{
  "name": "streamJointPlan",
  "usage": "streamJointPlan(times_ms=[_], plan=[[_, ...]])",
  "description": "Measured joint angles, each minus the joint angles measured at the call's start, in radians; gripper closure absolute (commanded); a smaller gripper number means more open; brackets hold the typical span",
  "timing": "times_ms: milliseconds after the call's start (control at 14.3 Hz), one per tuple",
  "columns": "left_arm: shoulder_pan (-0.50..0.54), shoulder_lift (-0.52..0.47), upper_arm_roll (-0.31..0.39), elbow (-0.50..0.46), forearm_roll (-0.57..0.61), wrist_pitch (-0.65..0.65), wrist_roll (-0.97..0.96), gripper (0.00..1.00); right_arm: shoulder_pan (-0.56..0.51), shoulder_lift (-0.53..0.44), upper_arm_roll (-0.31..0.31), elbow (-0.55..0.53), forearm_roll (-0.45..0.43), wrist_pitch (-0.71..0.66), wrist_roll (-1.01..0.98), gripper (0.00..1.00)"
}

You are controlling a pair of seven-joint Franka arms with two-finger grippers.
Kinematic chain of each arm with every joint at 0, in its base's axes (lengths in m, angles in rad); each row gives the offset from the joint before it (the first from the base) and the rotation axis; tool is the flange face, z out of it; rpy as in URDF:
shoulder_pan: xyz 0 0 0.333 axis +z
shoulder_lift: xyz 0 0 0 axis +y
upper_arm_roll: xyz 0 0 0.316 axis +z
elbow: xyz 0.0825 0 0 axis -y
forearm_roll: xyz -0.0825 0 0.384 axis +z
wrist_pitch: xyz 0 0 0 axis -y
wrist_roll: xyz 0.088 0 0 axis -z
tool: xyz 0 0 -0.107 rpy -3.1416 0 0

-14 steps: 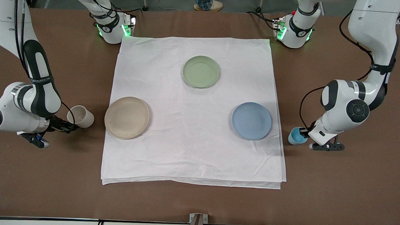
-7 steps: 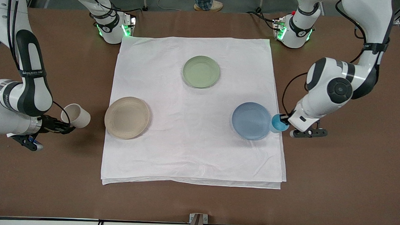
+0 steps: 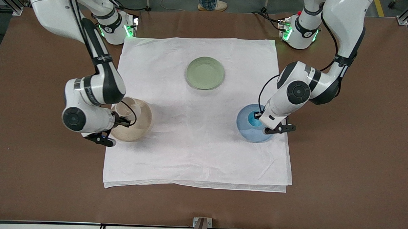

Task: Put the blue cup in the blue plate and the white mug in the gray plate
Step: 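Lift the blue cup with the left gripper while the right gripper lifts the mug, then lower the cup onto the blue plate while the right gripper lowers the mug, then open the right gripper on the beige plate while the left gripper withdraws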

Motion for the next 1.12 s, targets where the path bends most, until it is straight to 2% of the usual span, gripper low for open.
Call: streamJointPlan(times_ms=[70, 140, 280, 350, 490, 560, 630, 700, 770, 910, 1120], plan=[[0.004, 0.011, 0.001, 0.000, 0.014, 0.002, 0.000, 0.89, 0.009, 0.002, -0.001, -0.002, -0.030, 0.001, -0.049, 1.00], [0.008, 0.019, 0.002, 0.000, 0.019, 0.003, 0.000, 0.66, 0.007, 0.002, -0.005, -0.004, -0.042, 0.005, -0.109, 1.00], [0.016, 0.023, 0.004, 0.004, 0.021, 0.007, 0.000, 0.04, -0.010, 0.002, -0.018, -0.014, -0.044, 0.033, -0.187, 0.99], [0.019, 0.022, 0.004, 0.016, 0.021, 0.007, 0.000, 0.00, -0.020, 0.002, -0.020, -0.029, -0.044, 0.067, -0.206, 0.99], [0.022, 0.009, 0.004, 0.062, 0.022, -0.016, 0.000, 0.00, -0.029, 0.008, -0.020, -0.059, -0.048, 0.124, -0.224, 0.96], [0.023, -0.005, 0.006, 0.103, 0.022, -0.062, 0.000, 0.00, -0.029, 0.014, -0.020, -0.066, -0.051, 0.139, -0.225, 0.81], [0.026, -0.022, 0.009, 0.161, 0.022, -0.132, 0.000, 0.00, -0.029, 0.021, -0.020, -0.068, -0.053, 0.150, -0.225, 0.30], [0.036, -0.040, 0.012, 0.234, 0.025, -0.221, 0.000, 0.00, -0.029, 0.029, -0.020, -0.069, -0.053, 0.160, -0.225, 0.00], [0.061, -0.063, 0.015, 0.355, 0.035, -0.361, 0.006, 0.00, -0.029, 0.034, -0.020, -0.069, -0.053, 0.172, -0.225, 0.00], [0.096, -0.088, 0.017, 0.493, 0.087, -0.513, 0.047, 0.00, -0.030, 0.035, -0.020, -0.064, -0.053, 0.176, -0.232, 0.00], [0.139, -0.141, 0.018, 0.588, 0.163, -0.609, 0.163, 0.00, -0.033, 0.024, -0.020, -0.032, -0.040, 0.181, -0.263, 0.00]])
